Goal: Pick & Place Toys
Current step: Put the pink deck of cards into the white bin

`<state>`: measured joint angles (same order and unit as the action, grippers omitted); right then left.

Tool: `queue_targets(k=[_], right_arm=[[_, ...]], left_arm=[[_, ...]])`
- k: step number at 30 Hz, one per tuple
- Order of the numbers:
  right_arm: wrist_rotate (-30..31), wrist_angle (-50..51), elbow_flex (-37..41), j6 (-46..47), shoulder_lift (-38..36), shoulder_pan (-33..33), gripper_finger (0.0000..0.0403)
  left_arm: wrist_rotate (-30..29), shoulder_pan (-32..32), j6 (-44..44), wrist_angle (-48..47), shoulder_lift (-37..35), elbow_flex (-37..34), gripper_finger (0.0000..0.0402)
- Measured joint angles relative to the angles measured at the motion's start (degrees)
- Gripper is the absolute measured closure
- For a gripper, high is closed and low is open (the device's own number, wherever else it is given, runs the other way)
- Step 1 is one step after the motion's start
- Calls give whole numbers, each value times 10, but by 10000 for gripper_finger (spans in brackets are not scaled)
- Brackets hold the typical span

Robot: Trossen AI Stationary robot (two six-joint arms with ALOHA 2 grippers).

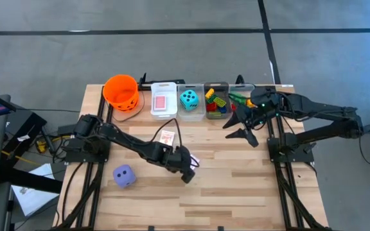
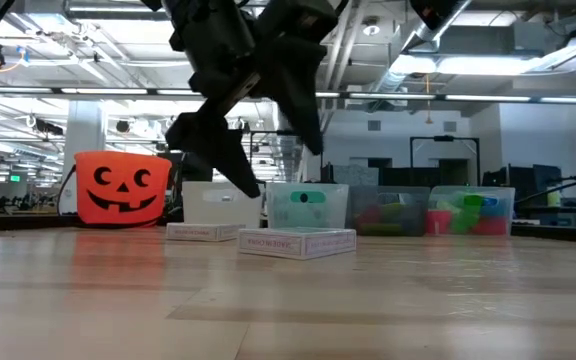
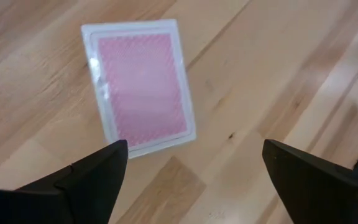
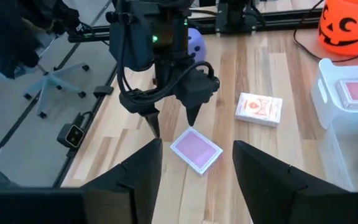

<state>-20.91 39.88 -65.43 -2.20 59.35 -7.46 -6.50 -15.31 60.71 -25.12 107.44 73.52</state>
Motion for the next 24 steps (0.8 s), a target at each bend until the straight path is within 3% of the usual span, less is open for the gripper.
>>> queue_targets(k=[9,18,24], right_arm=[[0,4,0,29,0,0,209],[0,4,0,37,0,0,208],[0,4,0,37,0,0,206]], left_arm=[[-50,0,-3,61,0,0,3],[22,0,-2,26,-1,0,2],[26,0,-2,-39,-1,0,2]])
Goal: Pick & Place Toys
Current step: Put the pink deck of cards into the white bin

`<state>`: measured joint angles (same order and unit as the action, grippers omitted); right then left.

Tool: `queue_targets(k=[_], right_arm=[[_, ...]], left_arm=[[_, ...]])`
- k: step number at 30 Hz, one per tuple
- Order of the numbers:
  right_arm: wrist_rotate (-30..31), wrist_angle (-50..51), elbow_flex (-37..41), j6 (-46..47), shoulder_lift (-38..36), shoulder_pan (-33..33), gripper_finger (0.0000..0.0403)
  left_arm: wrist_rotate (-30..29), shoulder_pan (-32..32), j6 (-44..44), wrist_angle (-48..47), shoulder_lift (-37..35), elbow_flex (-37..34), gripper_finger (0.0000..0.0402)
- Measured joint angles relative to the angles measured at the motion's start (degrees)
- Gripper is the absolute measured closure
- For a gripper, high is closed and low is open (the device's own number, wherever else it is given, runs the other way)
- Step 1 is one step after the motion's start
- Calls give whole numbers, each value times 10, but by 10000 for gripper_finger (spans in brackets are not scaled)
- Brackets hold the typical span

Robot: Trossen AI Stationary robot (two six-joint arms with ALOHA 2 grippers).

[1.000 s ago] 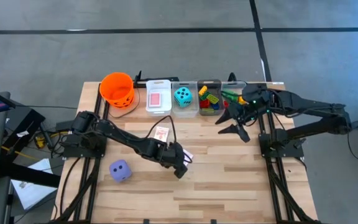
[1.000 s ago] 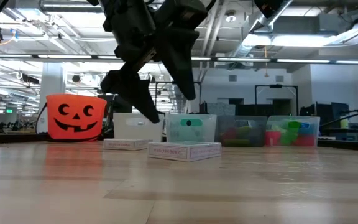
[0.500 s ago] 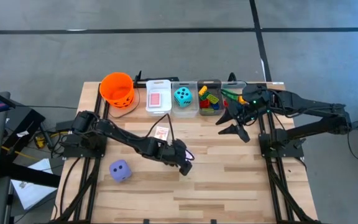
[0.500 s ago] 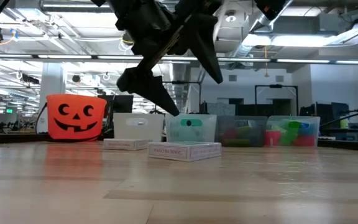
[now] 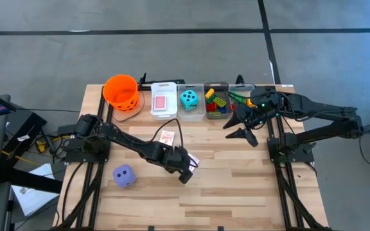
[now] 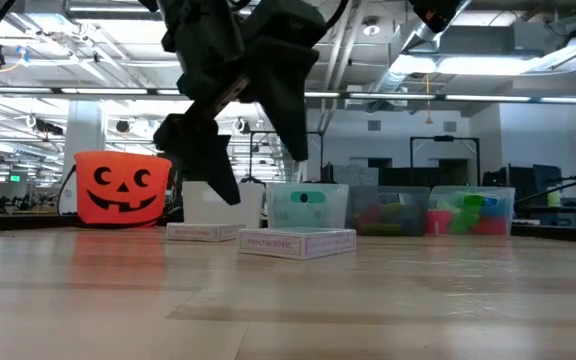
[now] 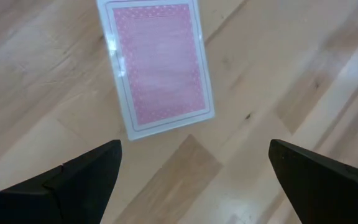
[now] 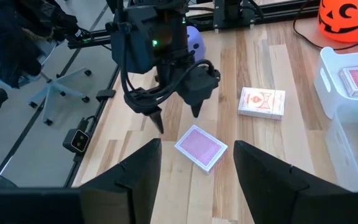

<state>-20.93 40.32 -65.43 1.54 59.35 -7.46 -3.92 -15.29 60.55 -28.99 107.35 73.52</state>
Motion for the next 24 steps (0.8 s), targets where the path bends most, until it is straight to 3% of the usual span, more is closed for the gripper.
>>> queue_targets(k=[16,24], right_arm=[[0,2,0,1,0,0,206],[0,6,0,2,0,0,206]], left_arm=[[-25,12,14,33,40,0,2],[-5,13,13,123,80,1,2]])
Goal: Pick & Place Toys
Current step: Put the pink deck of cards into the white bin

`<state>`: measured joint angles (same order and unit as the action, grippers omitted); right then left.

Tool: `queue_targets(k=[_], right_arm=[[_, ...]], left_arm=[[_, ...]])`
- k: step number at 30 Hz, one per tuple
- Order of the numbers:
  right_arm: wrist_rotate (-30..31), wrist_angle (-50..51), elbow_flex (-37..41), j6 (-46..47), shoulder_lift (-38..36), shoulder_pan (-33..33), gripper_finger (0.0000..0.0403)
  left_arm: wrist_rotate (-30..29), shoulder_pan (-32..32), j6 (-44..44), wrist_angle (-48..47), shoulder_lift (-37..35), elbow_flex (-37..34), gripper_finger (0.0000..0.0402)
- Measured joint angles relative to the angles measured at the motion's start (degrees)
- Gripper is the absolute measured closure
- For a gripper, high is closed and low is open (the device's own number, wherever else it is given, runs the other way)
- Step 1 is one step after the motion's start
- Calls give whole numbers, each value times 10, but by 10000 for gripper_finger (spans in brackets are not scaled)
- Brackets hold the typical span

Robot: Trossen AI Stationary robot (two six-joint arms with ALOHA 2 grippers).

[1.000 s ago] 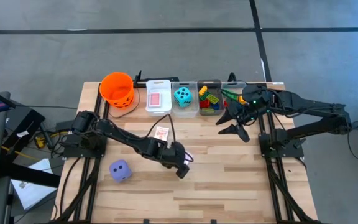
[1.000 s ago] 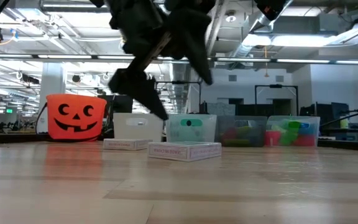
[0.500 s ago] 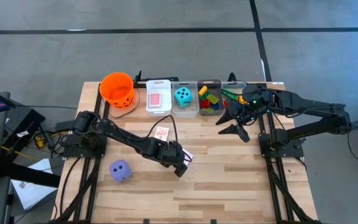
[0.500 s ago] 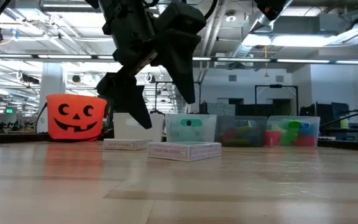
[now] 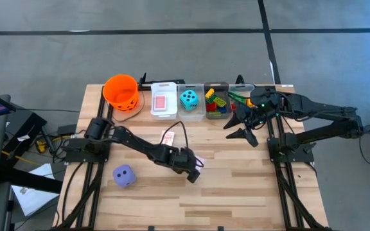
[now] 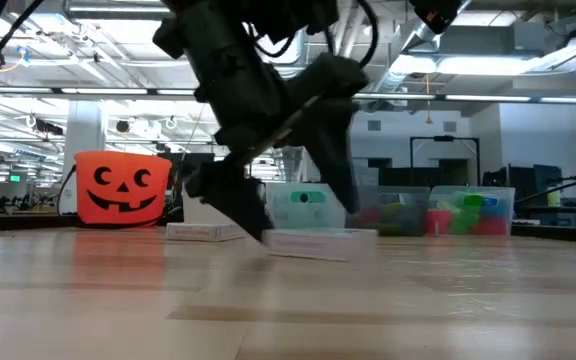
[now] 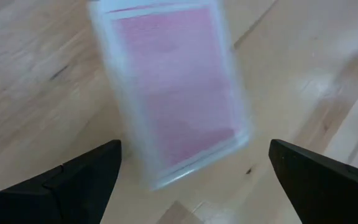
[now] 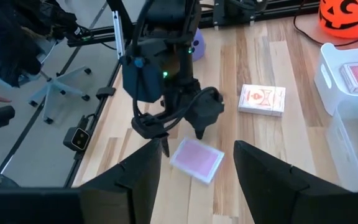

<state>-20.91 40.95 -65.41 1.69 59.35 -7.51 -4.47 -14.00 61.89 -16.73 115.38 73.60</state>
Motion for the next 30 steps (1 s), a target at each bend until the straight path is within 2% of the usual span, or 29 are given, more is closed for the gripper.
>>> queue_targets(k=[8,25,30], right_arm=[[0,1,0,-2,0,0,206],[0,23,0,-2,0,0,207],[0,24,0,-2,0,0,207]], left_arm=[[-15,1,0,44,-4,-2,2],[-20,6,-1,417,-14,-1,2],[-20,6,1,493,-15,-1,2]])
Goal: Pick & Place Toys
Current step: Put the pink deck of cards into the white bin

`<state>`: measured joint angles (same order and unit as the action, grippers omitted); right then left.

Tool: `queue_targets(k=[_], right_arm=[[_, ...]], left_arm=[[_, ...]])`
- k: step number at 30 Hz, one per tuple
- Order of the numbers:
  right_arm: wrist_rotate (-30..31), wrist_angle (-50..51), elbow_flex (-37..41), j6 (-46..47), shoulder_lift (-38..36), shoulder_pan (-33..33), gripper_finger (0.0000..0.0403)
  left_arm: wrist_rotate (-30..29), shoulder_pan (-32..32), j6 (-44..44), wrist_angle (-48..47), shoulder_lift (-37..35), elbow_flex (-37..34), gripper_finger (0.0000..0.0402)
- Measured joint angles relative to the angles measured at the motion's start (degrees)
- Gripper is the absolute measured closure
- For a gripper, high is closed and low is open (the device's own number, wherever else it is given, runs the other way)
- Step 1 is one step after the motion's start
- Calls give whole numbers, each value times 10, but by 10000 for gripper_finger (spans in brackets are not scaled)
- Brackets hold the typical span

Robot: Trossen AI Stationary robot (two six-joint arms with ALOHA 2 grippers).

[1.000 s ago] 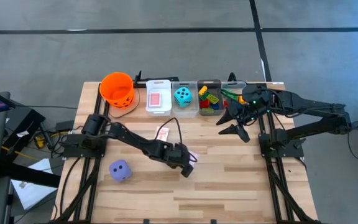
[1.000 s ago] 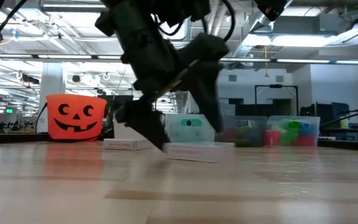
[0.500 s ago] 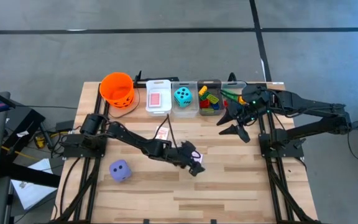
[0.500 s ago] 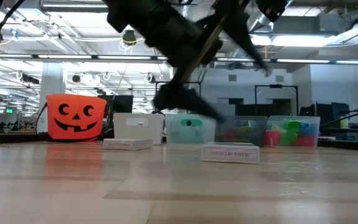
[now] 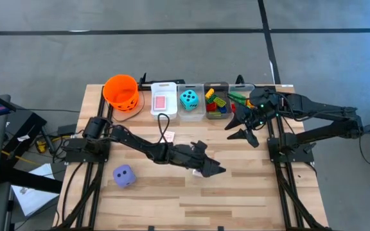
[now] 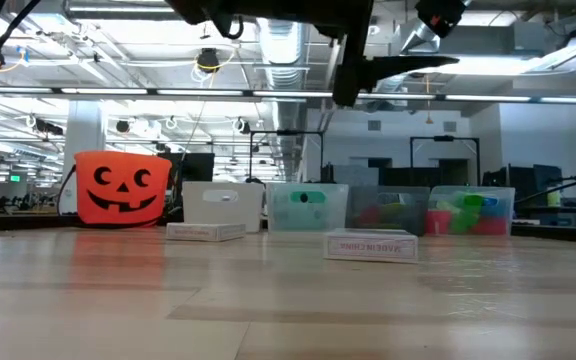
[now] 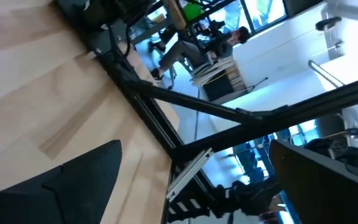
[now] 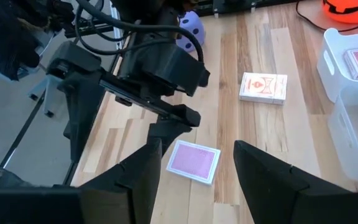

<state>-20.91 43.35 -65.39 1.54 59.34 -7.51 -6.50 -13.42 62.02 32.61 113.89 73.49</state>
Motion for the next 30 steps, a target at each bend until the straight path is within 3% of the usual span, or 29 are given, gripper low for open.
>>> queue_targets(k=[6,11,20,26,30], right_arm=[[0,0,0,0,0,0,207],[0,0,0,-2,0,0,207],[0,-1,0,-6,0,0,207],[0,0,0,-6,0,0,207],[0,0,0,-6,0,0,207]], left_arm=[[0,-11,39,-1,0,1,2],[1,-20,28,-61,1,47,2],[-57,-20,-105,-245,0,152,2],[-89,-20,-180,-278,1,172,2],[-147,-24,-246,-314,0,189,2]])
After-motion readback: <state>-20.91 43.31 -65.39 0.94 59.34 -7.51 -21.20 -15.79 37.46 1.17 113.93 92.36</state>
